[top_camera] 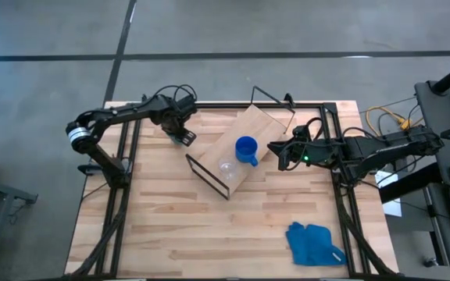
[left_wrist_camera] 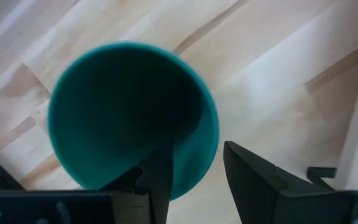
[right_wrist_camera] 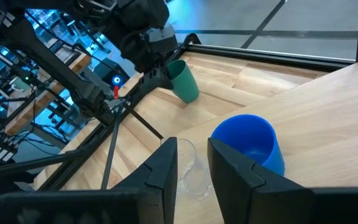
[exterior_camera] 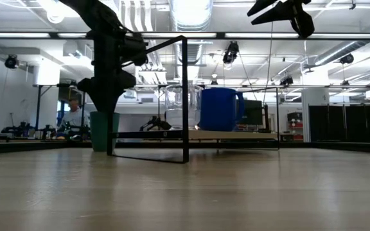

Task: Stack small to large cups/mugs on shelf
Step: Put the green cup on the shelf

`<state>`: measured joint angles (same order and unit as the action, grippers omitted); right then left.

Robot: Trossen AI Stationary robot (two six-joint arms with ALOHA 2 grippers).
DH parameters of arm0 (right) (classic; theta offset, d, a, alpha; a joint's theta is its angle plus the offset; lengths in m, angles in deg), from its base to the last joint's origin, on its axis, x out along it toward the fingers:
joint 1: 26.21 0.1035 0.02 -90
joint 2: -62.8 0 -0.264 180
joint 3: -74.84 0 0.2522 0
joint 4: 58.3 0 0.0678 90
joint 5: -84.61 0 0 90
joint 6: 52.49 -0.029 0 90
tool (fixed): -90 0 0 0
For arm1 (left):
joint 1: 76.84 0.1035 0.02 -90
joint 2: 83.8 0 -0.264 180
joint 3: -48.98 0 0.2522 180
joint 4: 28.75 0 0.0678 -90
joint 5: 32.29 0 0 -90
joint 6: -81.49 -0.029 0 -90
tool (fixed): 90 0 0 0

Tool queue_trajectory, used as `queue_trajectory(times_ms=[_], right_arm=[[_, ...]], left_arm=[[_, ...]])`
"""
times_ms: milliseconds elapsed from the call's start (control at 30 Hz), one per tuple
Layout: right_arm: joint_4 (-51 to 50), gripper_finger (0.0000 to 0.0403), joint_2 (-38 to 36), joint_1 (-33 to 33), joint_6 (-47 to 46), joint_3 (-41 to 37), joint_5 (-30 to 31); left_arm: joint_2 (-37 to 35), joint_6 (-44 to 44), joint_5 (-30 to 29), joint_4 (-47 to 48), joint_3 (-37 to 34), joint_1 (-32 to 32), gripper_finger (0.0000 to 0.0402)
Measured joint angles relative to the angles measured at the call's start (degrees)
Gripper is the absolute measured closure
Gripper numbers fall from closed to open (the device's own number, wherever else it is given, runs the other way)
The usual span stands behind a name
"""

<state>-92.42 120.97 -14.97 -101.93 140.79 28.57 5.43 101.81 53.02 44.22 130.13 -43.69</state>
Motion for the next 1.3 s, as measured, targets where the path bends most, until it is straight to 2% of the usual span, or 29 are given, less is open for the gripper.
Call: queue_trajectory(times_ms=[233,500,833,1033,1300], right_arm=[[0.0,0.0319,0.0,0.0,0.0,0.0,0.0],[0.0,0.0319,0.0,0.0,0.0,0.0,0.0],[0.0,0.0319,0.0,0.0,0.0,0.0,0.0],[0.0,0.0319,0.0,0.0,0.1,0.0,0.1],[-0.4,0.0319,0.0,0.0,0.5,0.0,0.6]], left_arm=[[0.0,-0.1,0.0,-0.7,-2.0,0.0,0.0285],[0.0,-2.5,0.0,-2.6,-1.9,0.0,0.0393],[-0.5,-2.8,3.0,-2.5,-0.6,-0.4,0.0401],[-2.2,-3.2,3.0,-2.4,5.6,-0.7,0.0401],[-3.3,-5.8,3.1,-2.7,20.8,-1.0,0.0401]])
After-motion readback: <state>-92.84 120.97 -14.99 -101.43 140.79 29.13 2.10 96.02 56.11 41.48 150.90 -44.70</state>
